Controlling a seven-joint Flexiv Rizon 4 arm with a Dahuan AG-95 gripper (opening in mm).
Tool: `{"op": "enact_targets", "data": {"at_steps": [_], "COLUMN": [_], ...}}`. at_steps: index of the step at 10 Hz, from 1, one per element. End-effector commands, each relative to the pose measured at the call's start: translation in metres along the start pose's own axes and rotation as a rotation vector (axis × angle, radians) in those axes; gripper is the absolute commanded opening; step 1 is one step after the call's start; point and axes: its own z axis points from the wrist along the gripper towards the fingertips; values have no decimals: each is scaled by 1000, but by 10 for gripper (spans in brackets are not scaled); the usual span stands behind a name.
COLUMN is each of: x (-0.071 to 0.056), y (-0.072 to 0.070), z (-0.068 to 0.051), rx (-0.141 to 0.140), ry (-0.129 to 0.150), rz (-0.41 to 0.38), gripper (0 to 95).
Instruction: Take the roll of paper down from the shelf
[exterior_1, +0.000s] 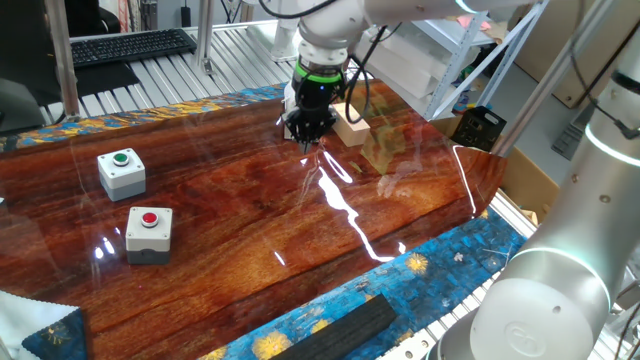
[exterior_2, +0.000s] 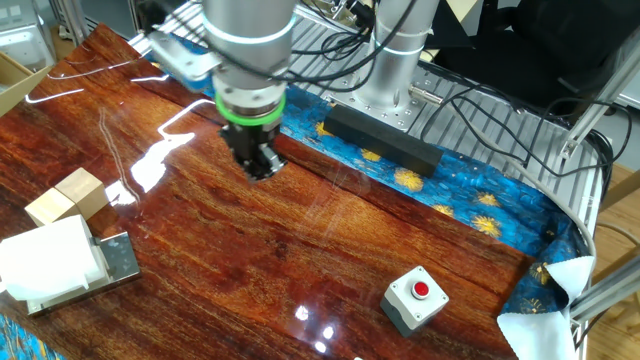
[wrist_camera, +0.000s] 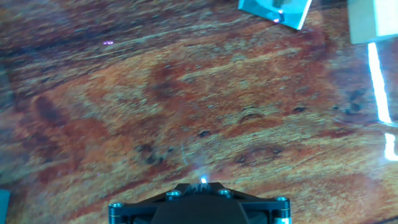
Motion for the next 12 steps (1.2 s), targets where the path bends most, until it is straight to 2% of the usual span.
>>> {"op": "enact_targets", "data": {"at_steps": [1,4,5,7,8,10,12], "x": [-14,-32,-42,-55,-66,-75,-85], "y": [-4,-8,-11,-15,-18,-20,-23], "z": [1,2,0,-1,1,5,9], "rx": [-1,1,-13,-17,-28,-48,-55], "ry": [4,10,20,21,27,28,23], "rz": [-13,-10,-9,-8,-5,6,5], "gripper": [0,0,0,0,0,0,0]}}
